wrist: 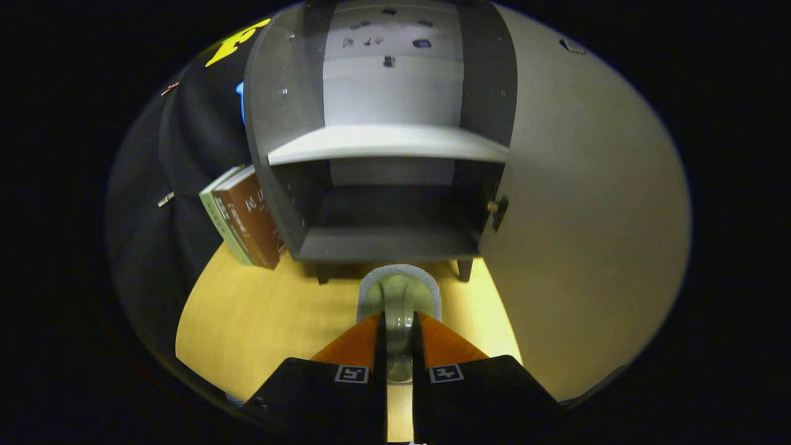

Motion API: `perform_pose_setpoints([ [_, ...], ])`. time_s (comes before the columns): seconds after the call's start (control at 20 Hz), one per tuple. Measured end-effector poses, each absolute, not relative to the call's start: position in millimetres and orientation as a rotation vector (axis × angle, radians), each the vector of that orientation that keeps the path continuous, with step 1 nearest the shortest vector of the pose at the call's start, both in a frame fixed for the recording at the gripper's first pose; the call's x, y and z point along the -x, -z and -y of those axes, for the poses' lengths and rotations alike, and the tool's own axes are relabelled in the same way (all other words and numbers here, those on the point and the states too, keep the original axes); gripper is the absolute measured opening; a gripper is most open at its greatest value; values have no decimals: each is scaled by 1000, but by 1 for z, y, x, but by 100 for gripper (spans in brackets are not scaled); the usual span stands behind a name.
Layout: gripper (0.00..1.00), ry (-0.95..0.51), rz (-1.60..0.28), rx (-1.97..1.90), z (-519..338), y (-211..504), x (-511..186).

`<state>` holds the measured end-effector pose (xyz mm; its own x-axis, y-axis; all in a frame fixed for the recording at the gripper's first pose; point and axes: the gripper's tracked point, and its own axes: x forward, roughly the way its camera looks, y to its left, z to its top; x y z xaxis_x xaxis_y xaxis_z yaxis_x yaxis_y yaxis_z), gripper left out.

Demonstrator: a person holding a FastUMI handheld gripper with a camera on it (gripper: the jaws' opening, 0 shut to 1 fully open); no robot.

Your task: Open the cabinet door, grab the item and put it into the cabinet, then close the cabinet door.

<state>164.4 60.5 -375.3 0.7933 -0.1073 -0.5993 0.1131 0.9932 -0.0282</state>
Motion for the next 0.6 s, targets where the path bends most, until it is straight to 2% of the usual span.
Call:
perform_pose_setpoints([
  [0.6, 20, 72, -343, -21, -74, 233, -290],
])
